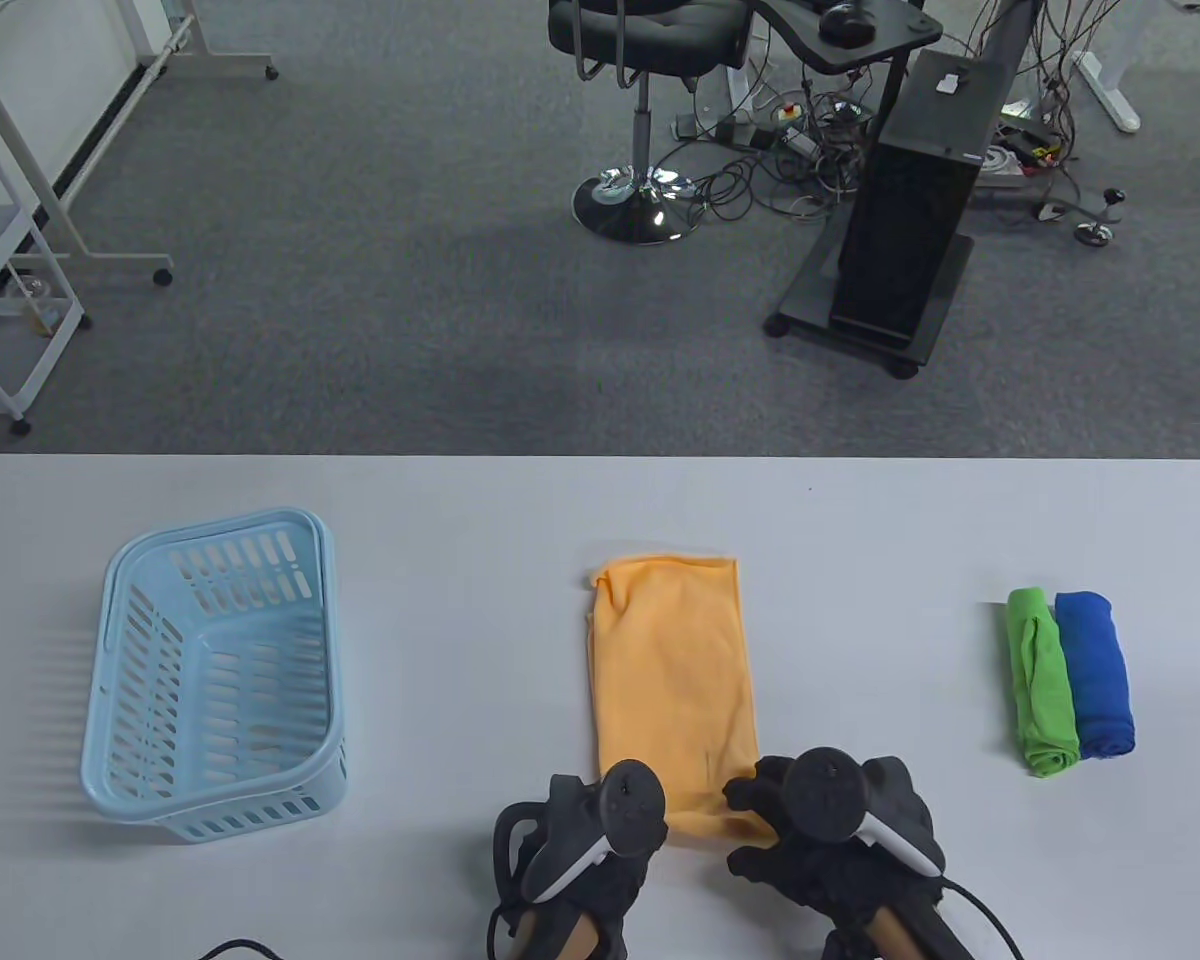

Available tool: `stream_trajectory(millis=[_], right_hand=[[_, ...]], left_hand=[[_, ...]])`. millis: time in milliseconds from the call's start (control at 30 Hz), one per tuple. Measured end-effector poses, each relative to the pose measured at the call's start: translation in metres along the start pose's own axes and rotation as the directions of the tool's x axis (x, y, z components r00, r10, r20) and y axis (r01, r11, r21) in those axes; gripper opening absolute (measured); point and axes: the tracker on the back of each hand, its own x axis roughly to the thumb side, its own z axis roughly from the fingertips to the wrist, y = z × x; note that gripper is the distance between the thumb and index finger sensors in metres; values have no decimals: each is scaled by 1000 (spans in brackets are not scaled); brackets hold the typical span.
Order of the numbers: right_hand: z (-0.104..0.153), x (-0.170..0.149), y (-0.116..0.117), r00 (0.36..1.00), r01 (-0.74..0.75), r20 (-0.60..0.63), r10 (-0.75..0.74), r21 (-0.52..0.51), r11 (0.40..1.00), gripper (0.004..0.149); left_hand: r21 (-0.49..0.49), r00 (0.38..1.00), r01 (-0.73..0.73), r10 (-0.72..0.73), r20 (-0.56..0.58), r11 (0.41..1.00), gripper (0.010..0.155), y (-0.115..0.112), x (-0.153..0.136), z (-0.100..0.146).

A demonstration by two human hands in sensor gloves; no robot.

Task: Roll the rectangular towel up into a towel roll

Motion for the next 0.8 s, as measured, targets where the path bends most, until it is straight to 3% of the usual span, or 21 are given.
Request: stream_trajectory(millis=[100,500,667,800], right_hand=[[-4,3,2,998,-59,-2,58,-47,997,48],[-5,5,-1,999,-43,-3,43,-49,998,47],[-6,3,2,993,-114,-34,112,-48,992,47],[-7,4,7,988,-144,-53,143,-29,989,47]], left_hand=[[-23,1000,2,-2,-12,1000,46,-1,-6,1],[-15,997,-27,26,-72,1000,46,4,-18,7],[76,992,33,-24,-121,997,44,21,-27,18],[193,995,96,-89,-42,977,45,36,-12,24]])
